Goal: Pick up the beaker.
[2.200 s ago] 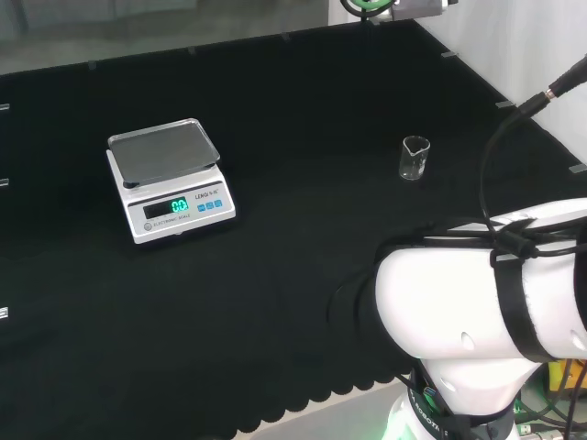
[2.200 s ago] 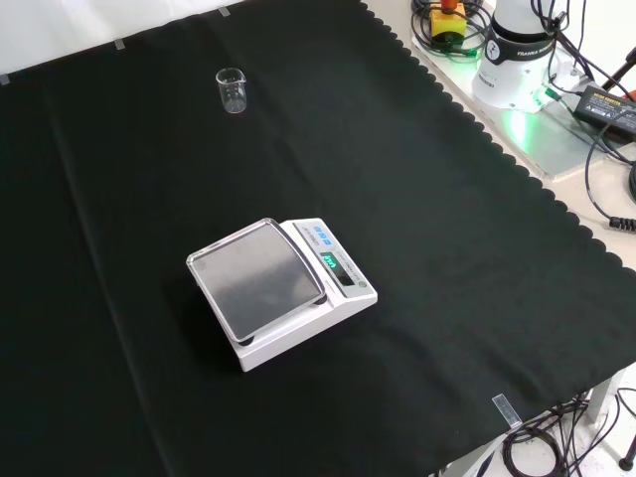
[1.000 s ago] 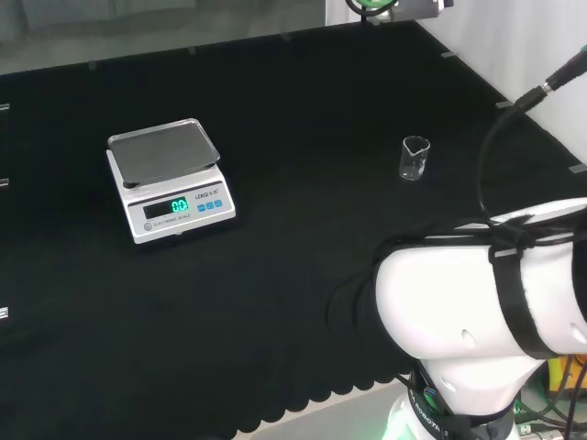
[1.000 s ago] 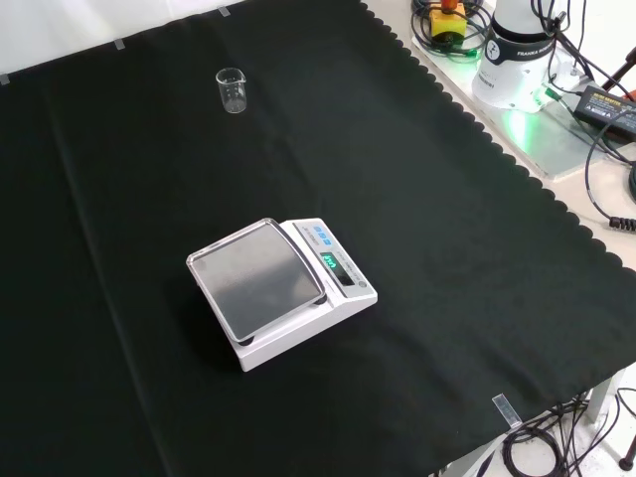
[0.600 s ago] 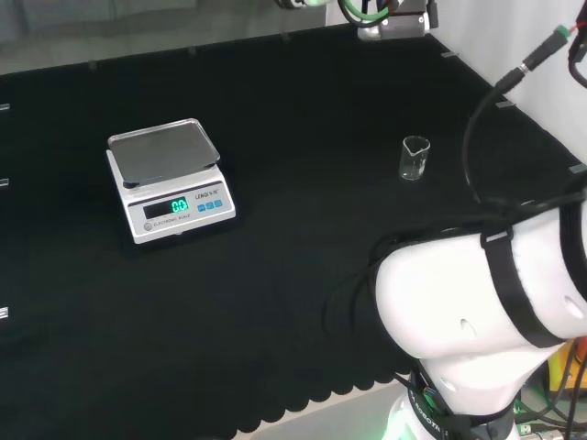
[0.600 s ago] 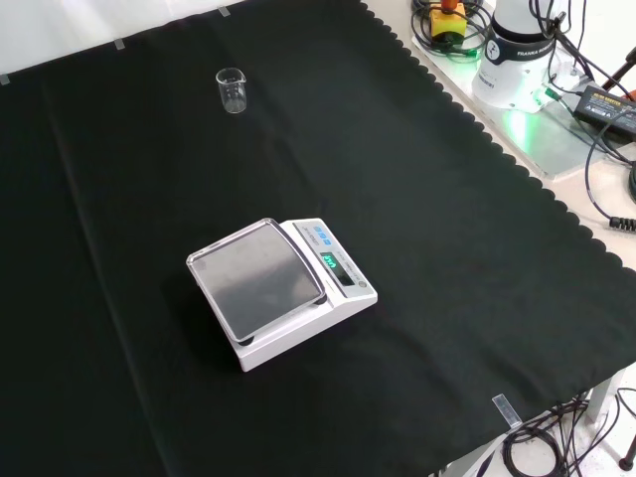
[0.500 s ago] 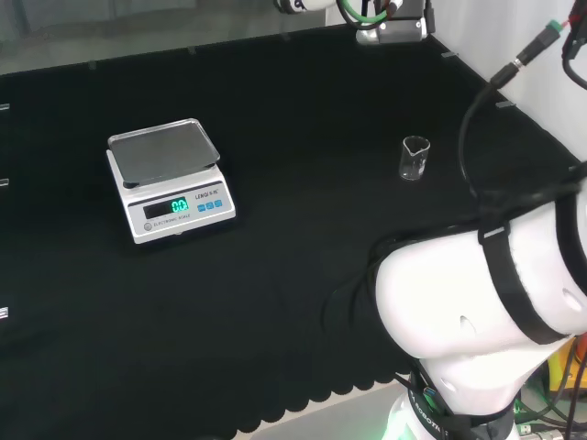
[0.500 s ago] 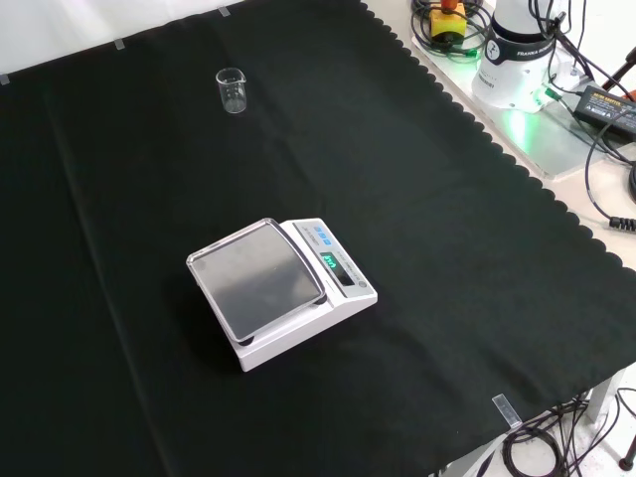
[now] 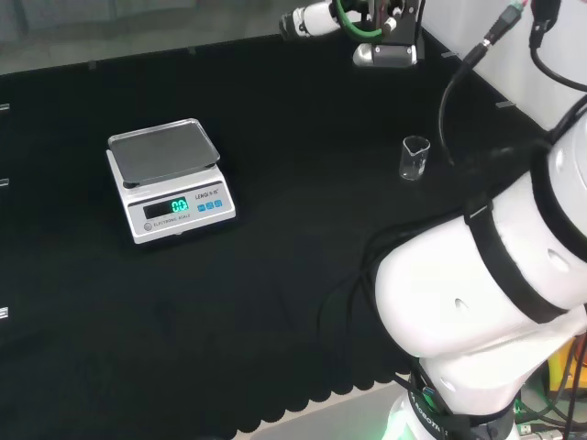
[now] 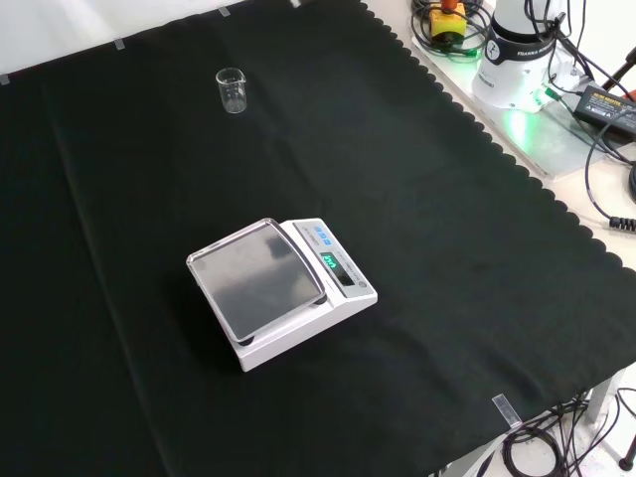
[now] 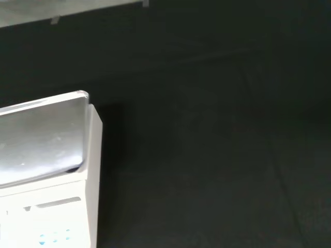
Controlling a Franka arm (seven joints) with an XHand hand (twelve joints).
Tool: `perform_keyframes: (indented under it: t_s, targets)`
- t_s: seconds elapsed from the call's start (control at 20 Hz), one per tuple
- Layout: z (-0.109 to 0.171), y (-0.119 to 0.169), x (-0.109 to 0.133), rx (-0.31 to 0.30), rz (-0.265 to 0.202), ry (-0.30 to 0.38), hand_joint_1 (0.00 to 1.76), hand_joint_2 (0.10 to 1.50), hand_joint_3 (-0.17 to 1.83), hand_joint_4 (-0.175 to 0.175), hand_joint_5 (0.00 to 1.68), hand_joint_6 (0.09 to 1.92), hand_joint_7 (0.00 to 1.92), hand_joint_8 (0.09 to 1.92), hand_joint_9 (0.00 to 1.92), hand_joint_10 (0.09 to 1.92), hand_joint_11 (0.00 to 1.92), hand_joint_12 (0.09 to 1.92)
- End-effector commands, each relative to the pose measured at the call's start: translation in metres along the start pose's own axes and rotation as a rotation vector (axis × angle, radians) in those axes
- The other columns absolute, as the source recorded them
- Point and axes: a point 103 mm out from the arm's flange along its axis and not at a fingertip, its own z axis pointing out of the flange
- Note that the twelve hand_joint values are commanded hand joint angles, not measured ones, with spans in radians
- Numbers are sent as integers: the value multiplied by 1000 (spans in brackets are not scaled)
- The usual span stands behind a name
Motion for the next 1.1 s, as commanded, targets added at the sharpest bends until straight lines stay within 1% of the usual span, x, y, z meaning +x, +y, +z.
perform_keyframes:
  t_s: [0.05, 0.25, 0.45, 0.8, 1.1]
  targets:
    - [30, 33, -32, 21, 58, 45, 266, 1004, -14, -51, 3, 87, 0, 386, 0, 346, 0, 1373]
    - [51, 46, -45, 59, 91, 48, 266, 1005, -14, -52, 6, 87, 0, 389, 0, 349, 0, 1373]
    - [68, 59, -62, 86, 127, 67, 269, 1005, -13, -53, 7, 87, 0, 392, 0, 352, 0, 1372]
    - [94, 74, -96, 112, 217, 81, 271, 1006, -13, -54, 11, 87, 0, 419, 0, 361, 0, 1368]
    - [114, 81, -123, 145, 279, 88, 272, 1007, -12, -55, 13, 87, 0, 439, 0, 368, 0, 1361]
